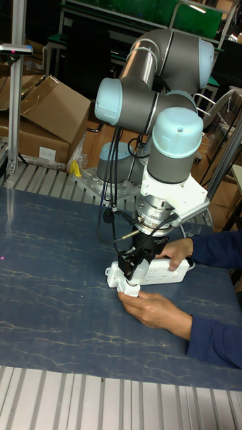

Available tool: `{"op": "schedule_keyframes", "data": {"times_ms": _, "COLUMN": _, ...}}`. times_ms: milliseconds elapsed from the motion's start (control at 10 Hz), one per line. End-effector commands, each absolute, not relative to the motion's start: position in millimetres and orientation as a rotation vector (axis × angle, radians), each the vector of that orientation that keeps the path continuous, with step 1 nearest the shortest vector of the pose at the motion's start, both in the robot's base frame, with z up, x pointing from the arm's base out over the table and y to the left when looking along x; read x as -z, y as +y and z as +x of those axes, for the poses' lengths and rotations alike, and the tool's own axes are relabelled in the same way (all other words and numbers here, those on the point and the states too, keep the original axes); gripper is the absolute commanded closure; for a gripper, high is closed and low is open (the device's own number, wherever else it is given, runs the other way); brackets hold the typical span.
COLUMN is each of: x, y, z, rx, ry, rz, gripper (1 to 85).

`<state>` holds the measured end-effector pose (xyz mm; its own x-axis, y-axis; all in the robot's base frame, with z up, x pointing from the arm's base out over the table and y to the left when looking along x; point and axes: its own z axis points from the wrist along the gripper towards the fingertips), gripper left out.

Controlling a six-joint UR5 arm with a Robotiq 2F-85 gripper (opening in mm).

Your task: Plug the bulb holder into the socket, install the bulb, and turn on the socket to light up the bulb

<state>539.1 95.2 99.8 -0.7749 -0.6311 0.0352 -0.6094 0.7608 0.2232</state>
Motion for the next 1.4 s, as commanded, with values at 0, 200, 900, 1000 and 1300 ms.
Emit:
{"op": "schedule_keyframes", "data": {"times_ms": 0, "x": -101.6, "y": 98.5, "z": 535.7, "rx": 0.343, "ry": -2.870, "rz": 0.872, "gripper": 84.7}}
{"op": "schedule_keyframes", "data": {"times_ms": 200, "x": -101.1, "y": 100.2, "z": 533.0, "rx": 0.356, "ry": -2.882, "rz": 0.769, "gripper": 84.7}}
{"op": "schedule_keyframes", "data": {"times_ms": 900, "x": -99.8, "y": 95.9, "z": 527.0, "rx": 0.349, "ry": -2.890, "rz": 0.489, "gripper": 84.7}}
{"op": "schedule_keyframes", "data": {"times_ms": 1000, "x": -102.0, "y": 95.1, "z": 527.0, "rx": 0.357, "ry": -2.884, "rz": 0.469, "gripper": 84.7}}
{"op": "schedule_keyframes", "data": {"times_ms": 1300, "x": -99.5, "y": 89.9, "z": 530.8, "rx": 0.320, "ry": -2.886, "rz": 0.441, "gripper": 84.7}}
